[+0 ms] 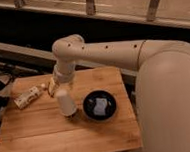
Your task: Place the ceramic cup over the eraser
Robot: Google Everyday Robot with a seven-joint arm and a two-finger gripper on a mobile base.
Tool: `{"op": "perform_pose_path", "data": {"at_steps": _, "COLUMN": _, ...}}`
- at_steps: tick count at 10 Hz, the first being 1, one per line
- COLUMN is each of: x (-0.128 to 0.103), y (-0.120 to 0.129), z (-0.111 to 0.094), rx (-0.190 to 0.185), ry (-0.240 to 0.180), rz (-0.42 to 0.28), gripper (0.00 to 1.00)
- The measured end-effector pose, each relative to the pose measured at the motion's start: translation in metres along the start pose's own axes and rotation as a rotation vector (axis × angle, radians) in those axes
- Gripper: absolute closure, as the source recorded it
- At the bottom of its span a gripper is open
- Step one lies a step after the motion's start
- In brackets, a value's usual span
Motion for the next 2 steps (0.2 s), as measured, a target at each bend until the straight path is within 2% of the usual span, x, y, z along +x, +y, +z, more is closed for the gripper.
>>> {"op": "perform_pose_path", "data": {"at_steps": 2, "x": 0.001, "y": -0.0017, "z": 0.0, "rx": 0.008, "ry": -0.007, "rz": -0.001, "gripper": 0.2}}
